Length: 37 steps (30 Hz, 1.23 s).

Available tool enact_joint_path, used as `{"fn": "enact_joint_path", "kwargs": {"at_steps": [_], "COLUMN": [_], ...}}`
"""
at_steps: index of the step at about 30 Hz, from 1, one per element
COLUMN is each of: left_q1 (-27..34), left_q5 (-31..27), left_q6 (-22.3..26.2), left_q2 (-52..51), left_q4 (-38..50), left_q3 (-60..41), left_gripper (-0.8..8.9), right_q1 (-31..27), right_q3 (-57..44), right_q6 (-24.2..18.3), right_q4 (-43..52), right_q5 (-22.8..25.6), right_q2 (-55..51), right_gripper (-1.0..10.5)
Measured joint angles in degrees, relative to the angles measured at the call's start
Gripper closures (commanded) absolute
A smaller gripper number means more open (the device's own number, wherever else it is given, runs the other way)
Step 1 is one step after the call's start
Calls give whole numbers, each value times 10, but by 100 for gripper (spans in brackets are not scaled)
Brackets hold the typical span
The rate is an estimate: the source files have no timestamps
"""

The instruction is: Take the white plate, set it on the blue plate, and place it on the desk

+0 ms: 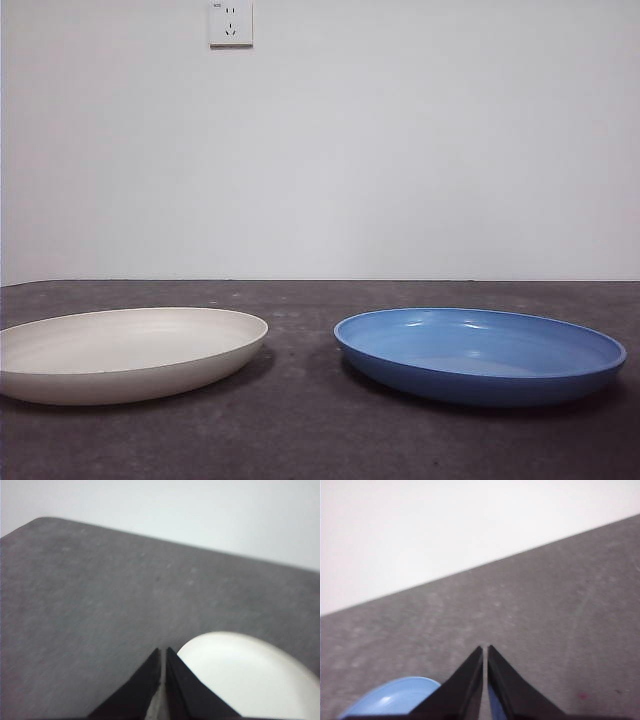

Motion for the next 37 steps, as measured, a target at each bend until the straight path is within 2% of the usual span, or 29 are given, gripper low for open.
{"fn": "enact_joint_path", "kwargs": {"at_steps": [5, 9, 14, 22, 25, 32, 37], "left_q1": [-20, -35, -45, -51, -66, -125, -137], "left_q5": [4, 24, 59, 162, 200, 222, 245], "left_q6": [-28, -47, -46, -21, -13, 9, 20], "left_q2": [39, 97, 183, 312, 341, 369, 370], "left_q4": [5, -7, -73, -177, -218, -260, -268], "left_q3": [48, 99, 208, 397, 442, 474, 474], "left_gripper": [797, 797, 797, 797, 797, 798, 794], "right_q1": [12, 14, 14, 19, 44, 144, 165], "right_q3": [59, 131, 220, 341, 379, 431, 439], "right_q6": [21, 20, 9, -32, -42, -73, -91], "right_q4": [-65, -128, -200, -251, -277, -332, -342], "right_q5": [-22, -67, -134, -247, -278, -281, -282], "right_q2": [33, 78, 149, 266, 297, 340, 349], "right_gripper": [936, 936, 936, 935, 935, 935, 935]}}
